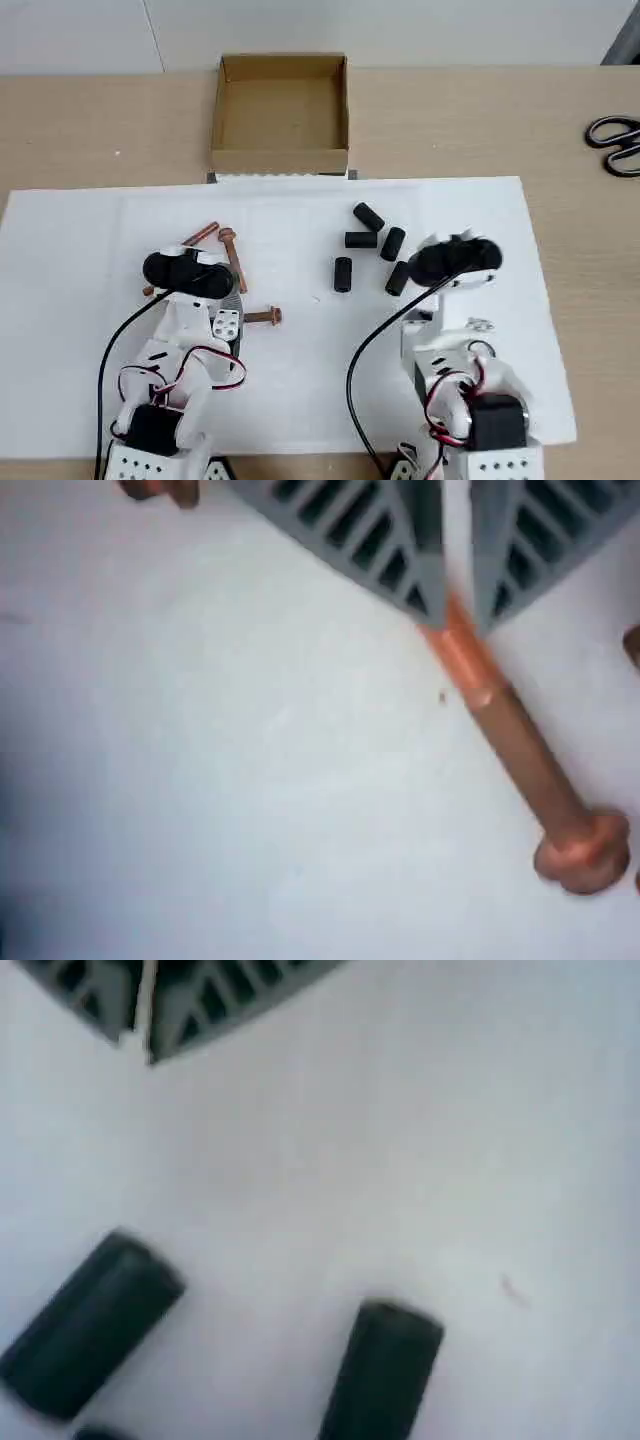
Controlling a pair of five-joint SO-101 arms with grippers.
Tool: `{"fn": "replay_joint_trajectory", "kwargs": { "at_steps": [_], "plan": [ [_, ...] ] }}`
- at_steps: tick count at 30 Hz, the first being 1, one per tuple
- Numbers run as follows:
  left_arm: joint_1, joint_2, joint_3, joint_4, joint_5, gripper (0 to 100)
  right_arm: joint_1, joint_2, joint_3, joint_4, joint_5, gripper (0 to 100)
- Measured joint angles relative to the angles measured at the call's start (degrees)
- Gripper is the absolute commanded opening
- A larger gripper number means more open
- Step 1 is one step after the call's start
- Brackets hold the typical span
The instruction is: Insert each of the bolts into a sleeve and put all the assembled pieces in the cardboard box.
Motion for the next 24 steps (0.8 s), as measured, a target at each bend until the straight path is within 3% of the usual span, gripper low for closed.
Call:
{"fn": "replay_joint_trajectory", "kwargs": {
  "at_steps": [5, 11, 16, 24],
  "plan": [
    [0.0, 0.0, -3.3, 2.4, -0.5, 1, 4.7, 11.2, -10.3, 2.2, 0.0, 0.4],
    [0.0, 0.0, -7.6, 2.4, -7.0, 1, 7.4, 35.1, -29.5, 11.3, -8.4, 0.4],
    [0.0, 0.0, -10.6, 2.4, -7.8, 1, 7.9, 52.5, -42.5, 19.0, -11.2, 0.4],
    [-6.2, 0.0, -14.9, 2.4, -8.2, 1, 7.7, 63.7, -49.5, 21.5, -11.3, 0.4]
  ]
}}
